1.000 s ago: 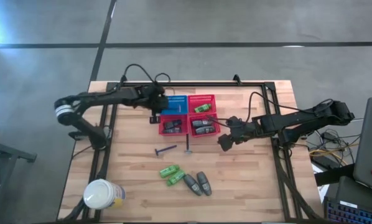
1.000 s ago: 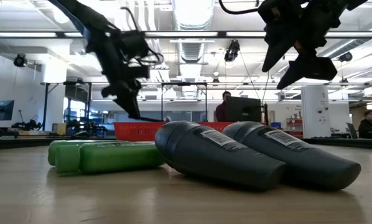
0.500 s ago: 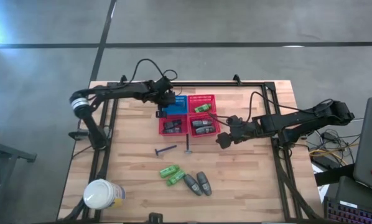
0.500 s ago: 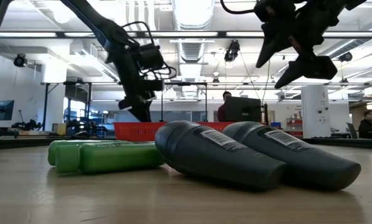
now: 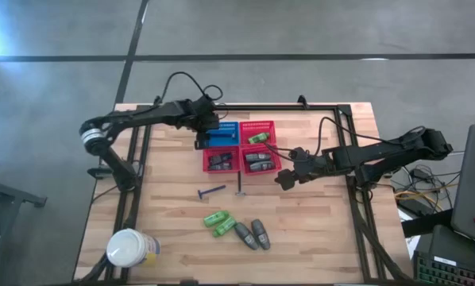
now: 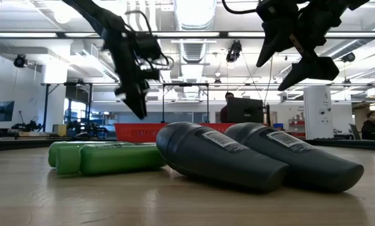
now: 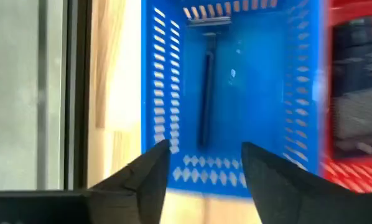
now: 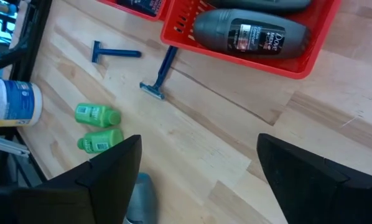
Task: Pick & Place Travel size toiletries
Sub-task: Put the razor into the blue bin
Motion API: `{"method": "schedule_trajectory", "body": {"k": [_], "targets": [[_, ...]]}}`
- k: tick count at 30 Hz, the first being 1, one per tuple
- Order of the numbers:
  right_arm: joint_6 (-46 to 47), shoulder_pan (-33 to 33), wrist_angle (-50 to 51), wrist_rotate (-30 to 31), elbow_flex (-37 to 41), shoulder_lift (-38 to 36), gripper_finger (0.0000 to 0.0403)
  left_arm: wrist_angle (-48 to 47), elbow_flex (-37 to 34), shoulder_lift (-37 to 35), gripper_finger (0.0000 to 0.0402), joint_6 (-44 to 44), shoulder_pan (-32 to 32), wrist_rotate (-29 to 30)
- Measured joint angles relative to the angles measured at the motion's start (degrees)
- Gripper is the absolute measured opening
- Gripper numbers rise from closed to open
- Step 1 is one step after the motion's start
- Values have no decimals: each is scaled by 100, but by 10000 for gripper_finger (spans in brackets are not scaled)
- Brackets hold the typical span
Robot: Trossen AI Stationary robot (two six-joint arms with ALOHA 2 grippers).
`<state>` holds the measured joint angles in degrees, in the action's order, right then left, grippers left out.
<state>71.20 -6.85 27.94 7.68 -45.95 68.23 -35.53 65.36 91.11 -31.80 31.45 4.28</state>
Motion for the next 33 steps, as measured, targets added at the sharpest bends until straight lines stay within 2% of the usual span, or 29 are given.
{"method": "schedule_trajectory", "body": {"k": [2,5,6,12,15,18,23,29,33], "targets": [[-75,-2,16,-1,0,0,324,-397,24,-317,221,272,-56,-402],[-197,-1,16,-2,0,0,333,-779,-87,-857,225,801,-324,-1327],[-243,0,20,-2,0,0,336,-842,-174,-1039,224,961,-509,-1382],[-424,0,37,-2,0,0,349,-799,-970,-1916,218,1625,-2330,-634],[-475,0,40,-3,0,0,354,-607,-1356,-2030,220,2535,-3167,-506],[-576,0,42,-7,0,0,352,-277,-1701,-1996,220,3555,-3694,-454],[-702,0,54,-16,0,0,339,512,-2197,-1763,220,4609,-4136,-162],[-730,-2,60,-34,0,0,325,1242,-2418,-1331,220,5017,-4180,76],[-724,-2,59,-48,0,0,317,1305,-2417,-922,220,5082,-4180,242]]}}
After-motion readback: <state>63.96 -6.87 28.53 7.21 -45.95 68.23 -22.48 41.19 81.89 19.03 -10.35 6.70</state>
